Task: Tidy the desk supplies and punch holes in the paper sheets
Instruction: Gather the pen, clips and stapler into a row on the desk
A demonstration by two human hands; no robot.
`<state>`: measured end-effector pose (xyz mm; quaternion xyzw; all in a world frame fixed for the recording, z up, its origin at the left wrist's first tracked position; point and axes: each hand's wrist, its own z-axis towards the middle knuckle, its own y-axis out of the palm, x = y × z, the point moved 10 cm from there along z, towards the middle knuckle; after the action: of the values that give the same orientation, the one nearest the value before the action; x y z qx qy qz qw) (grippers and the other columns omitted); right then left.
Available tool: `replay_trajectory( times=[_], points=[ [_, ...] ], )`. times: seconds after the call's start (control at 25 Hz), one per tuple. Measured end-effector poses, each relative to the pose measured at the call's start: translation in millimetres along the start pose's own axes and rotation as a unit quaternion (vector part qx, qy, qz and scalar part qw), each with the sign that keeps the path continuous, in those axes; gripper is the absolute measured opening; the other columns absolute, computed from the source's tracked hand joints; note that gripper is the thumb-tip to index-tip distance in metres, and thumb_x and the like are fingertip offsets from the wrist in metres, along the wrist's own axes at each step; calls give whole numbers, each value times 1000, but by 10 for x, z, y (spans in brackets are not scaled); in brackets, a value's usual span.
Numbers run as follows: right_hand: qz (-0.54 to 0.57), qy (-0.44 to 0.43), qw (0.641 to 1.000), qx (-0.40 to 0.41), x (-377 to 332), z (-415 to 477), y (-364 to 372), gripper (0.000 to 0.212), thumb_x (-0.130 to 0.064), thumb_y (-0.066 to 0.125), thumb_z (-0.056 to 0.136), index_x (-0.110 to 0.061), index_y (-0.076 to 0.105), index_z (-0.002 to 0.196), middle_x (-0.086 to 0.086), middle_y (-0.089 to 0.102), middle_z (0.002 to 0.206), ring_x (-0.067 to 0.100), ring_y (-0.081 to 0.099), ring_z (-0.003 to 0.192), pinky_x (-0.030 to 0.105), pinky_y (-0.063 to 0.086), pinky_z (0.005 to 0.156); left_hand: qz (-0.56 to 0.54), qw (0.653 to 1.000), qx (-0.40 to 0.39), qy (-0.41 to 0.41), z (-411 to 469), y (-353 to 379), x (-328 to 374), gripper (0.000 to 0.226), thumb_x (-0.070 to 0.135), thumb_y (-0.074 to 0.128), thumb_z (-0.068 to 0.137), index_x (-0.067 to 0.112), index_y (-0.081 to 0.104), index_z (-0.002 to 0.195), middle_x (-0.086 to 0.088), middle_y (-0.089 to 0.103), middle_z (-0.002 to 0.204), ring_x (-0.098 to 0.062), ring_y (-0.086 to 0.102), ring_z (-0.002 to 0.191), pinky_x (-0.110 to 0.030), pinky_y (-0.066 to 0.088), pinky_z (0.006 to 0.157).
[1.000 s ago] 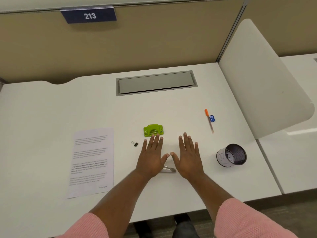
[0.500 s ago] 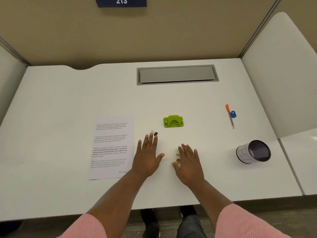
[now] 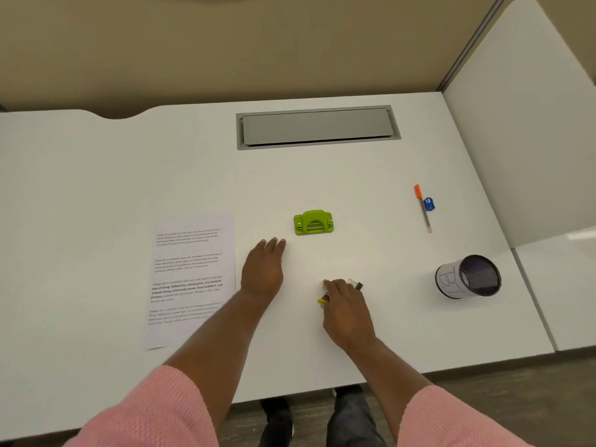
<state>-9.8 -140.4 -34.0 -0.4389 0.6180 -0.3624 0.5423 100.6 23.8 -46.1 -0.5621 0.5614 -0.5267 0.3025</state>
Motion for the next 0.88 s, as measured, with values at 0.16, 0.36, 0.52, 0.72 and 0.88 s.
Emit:
replay_trajectory(
  times=[0.16,0.36,0.52,0.72,0.88],
  points=[
    [20,-4,1000,13,32,26,-39,42,-19,63,91,-10,59,131,1,63,117,24,60,103,38,46,91,50,998,20,-7,54,-30,77,29,3,47,91,10,62,115,-9,60,118,-30,55,106,-37,40,85],
    [63,5,997,42,81,145,-210,44,-21,64,90,-12,57,132,0,62,117,22,61,105,40,48,91,74,996,9,-54,21,-61,69,22,21,47,93,9,62,102,-9,63,103,-30,58,96,-40,40,81],
    [79,20,994,68,164,294,-418,44,-22,64,89,-14,56,132,-1,61,118,22,60,107,38,47,90,5,997,22,-71,-112,-107,353,24,30,51,90,11,63,97,-7,65,96,-28,61,88,-39,44,77],
    [121,63,985,105,539,566,-879,43,-23,64,93,-15,56,134,0,61,122,22,59,110,38,48,90,-86,994,47,-54,62,-339,1056,24,32,56,90,14,66,102,-4,67,99,-27,64,90,-39,50,78],
    [136,85,977,139,965,802,-1318,42,-25,63,94,-18,54,134,-2,59,124,21,59,109,38,50,90,-162,982,75,-56,401,-525,1549,22,31,59,89,14,66,101,-2,69,98,-25,65,89,-39,52,75]
  ],
)
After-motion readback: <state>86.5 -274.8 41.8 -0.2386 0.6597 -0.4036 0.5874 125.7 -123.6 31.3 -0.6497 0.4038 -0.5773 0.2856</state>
